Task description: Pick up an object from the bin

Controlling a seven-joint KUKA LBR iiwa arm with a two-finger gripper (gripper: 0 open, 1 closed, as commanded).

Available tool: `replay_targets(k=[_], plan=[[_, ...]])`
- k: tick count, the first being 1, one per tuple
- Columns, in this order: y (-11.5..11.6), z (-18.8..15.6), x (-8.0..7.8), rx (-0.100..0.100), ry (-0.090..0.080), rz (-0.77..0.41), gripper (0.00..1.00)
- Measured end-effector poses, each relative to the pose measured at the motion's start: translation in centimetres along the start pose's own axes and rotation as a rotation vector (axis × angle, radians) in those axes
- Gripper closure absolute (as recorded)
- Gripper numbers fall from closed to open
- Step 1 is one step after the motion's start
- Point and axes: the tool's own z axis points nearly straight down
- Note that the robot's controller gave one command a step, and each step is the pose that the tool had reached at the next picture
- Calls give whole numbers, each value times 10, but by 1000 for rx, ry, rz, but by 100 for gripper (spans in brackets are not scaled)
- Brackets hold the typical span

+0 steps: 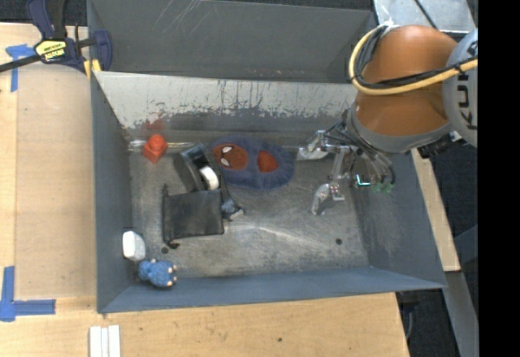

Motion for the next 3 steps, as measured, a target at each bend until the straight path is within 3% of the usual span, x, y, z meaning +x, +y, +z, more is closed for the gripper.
replay_targets(k=[1,2,3], plan=[[52,116,-58,3,-13,248,0],[50,111,-63,2,-37,249,100],[66,-41,-63,-3,-17,267,100]])
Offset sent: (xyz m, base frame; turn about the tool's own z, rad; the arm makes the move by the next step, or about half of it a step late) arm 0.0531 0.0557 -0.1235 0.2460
